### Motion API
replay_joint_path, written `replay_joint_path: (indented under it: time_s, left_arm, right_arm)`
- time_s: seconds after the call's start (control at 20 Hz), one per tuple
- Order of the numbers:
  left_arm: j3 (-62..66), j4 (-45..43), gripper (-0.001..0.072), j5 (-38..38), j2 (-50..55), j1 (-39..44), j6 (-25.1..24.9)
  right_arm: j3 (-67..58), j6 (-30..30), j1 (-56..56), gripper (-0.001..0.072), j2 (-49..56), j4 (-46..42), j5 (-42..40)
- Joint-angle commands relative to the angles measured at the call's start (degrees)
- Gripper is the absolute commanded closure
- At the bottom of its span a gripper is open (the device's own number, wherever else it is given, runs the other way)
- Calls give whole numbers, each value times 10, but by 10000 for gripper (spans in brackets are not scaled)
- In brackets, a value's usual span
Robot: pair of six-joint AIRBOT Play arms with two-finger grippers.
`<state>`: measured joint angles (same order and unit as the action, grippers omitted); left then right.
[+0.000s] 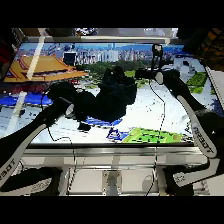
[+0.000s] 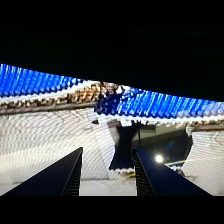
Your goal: Fold the clothes and pants, and hang the long-sleeved shirts on hangers.
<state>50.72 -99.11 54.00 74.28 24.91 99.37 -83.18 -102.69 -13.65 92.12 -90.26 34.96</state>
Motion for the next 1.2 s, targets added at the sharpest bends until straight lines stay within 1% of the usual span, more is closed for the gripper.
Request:
replay_joint_path:
  time_s: [0.0, 0.1, 0.15, 0.2, 0.25, 0.3, 0.35, 0.4, 0.45, 0.5, 0.55, 0.7, 0.8, 0.85, 0.9, 1.05, 1.1, 1.15]
  left_arm:
    - [0, 16, 335, -5, -4, 0, -30]
    - [0, 30, 334, -5, -17, 0, -55]
    - [0, 37, 321, -5, -26, 0, -70]
    - [0, 40, 235, -5, -37, 0, -82]
    - [0, 43, 202, -7, -46, 0, -88]
    - [0, 43, 202, -9, -52, 0, -88]
    - [0, 45, 202, -12, -56, 0, -88]
    - [0, 48, 202, -15, -57, 0, -88]
    - [0, 53, 202, -16, -57, 0, -88]
    - [0, 62, 202, -19, -57, 0, -88]
    - [0, 66, 203, -20, -57, 0, -88]
    - [0, 68, 203, -17, -58, 0, -88]
    - [0, 68, 203, 4, -60, 0, -88]
    - [0, 68, 203, 20, -65, 0, -88]
    - [0, 68, 204, 32, -72, 0, -88]
    - [0, 68, 206, 41, -100, 0, -88]
    - [0, 68, 206, 42, -111, 0, -88]
    - [0, 68, 206, 42, -124, 0, -88]
  right_arm:
    - [-85, 49, 2, 266, 82, 71, 90]
    - [-100, 49, 13, 262, 117, 94, 132]
    - [-103, 52, 23, 210, 131, 122, 156]
    - [-103, 75, 34, 122, 142, 169, 177]
    - [-103, 106, 43, 121, 148, 217, 191]
    - [-103, 135, 49, 128, 152, 256, 193]
    - [-103, 150, 51, 181, 152, 276, 191]
    - [-103, 154, 51, 252, 152, 280, 189]
    - [-103, 155, 49, 367, 152, 281, 193]
    - [-103, 164, 46, 508, 153, 283, 199]
    - [-103, 177, 42, 697, 153, 289, 207]
    - [-148, 183, 42, 695, 147, 312, 256]
    - [-218, 193, 43, 696, 127, 289, 319]
    - [-251, 195, 44, 696, 110, 258, 352]
    - [-280, 195, 44, 696, 87, 209, 387]
    - [-306, 195, 48, 696, 3, 47, 493]
    - [-305, 195, 56, 696, -24, 7, 532]
    - [-305, 196, 70, 696, -46, -6, 569]
